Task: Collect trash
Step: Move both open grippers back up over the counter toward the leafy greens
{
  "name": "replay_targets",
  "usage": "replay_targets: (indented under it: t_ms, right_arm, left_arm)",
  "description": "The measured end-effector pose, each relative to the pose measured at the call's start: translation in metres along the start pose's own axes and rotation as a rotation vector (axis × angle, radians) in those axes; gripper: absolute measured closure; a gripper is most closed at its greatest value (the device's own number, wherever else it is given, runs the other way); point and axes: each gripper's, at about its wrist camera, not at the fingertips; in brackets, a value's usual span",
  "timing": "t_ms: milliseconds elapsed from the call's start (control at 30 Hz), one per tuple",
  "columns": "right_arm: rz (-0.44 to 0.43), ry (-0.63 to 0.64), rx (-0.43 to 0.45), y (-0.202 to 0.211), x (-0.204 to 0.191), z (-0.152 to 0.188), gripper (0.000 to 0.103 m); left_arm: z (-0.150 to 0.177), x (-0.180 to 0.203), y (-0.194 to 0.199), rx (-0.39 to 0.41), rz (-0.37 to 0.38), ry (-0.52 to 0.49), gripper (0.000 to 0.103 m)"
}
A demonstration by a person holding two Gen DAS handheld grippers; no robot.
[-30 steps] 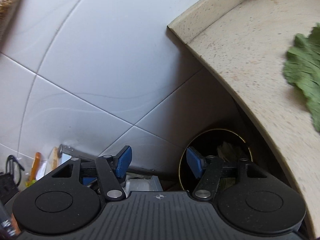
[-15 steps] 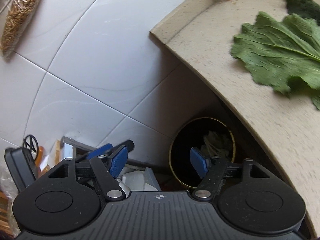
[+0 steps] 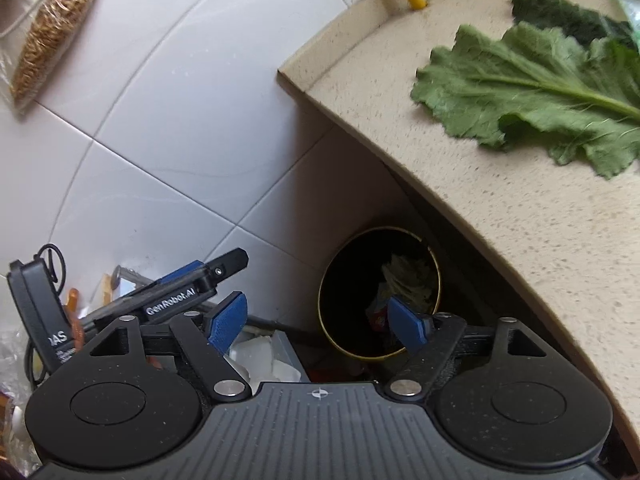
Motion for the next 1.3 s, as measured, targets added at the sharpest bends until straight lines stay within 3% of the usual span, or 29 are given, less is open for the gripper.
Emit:
replay_targets:
  t_ms: [433,667,900,1100,1300]
  right_arm:
    - [0.004,-0.020,0.118,0.050,0.026,-0.001,0.018]
    - [0.035,-0.052,0.192,0.086,0.058,-0.013,0.017]
    - [0.072,-0.090,0.247,0.118,0.094,-0.037,0.016]
    - [0.100,-0.098,0.283,0.136,0.117,-0.068,0.016]
    - [0.133,-0.123,0.317,0.151,0.150,-0.107,0.015]
  left_arm:
    - [-0.001,0.007,0.012,0.069,-0.022,-0.039,0.029]
    - [0.000,0.016,0.007,0.045,-0.007,-0.081,0.029]
    - [0.000,0.039,0.012,0.030,0.056,-0.129,0.029]
    - [-0.014,0.081,0.017,0.012,0.260,-0.034,0.029]
    - [-0.046,0.136,0.024,0.061,0.326,-0.090,0.028]
Point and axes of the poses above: each gripper's, at about its wrist camera, not at the fingertips, and y roughly against the way its jaws point, x to its right, z to its underside, and after that the axes turned 10 degrees about -y, right-handed
